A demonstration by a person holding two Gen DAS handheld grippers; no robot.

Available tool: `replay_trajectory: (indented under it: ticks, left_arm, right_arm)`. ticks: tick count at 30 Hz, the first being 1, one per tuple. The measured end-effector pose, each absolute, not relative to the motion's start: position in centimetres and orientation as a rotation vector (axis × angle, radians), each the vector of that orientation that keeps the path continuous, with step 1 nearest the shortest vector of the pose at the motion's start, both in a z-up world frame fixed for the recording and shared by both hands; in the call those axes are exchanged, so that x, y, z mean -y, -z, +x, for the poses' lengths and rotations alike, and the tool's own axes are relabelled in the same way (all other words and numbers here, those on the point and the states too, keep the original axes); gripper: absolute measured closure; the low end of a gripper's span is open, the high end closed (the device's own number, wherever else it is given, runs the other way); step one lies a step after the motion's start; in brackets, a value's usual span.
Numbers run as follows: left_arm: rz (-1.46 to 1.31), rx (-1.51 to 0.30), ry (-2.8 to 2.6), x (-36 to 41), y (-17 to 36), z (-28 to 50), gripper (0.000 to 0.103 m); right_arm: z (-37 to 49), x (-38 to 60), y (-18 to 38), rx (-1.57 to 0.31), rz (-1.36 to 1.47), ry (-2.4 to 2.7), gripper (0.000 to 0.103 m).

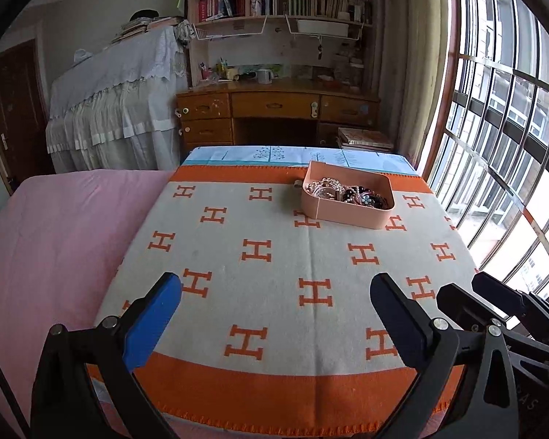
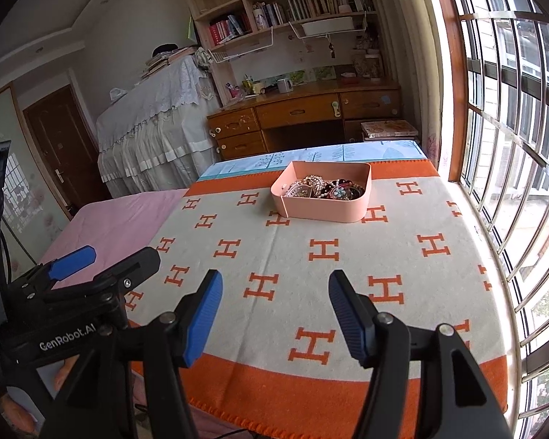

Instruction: Organize jewelry

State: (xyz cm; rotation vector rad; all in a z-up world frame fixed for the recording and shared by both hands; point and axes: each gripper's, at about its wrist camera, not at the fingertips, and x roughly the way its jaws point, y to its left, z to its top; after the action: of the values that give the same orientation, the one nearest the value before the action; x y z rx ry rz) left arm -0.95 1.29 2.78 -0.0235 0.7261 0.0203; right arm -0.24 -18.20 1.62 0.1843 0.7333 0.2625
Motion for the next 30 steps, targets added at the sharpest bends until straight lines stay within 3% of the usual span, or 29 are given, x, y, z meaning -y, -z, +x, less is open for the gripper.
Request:
replay_trajectory:
  ticks: [30]
  left_arm:
    - [-0.030, -0.732, -0.027, -1.64, -2.32, -1.03, 0.001]
  right_arm:
    - [-0.33, 18.26, -1.26, -0.737, 0.184, -0.258, 0.042]
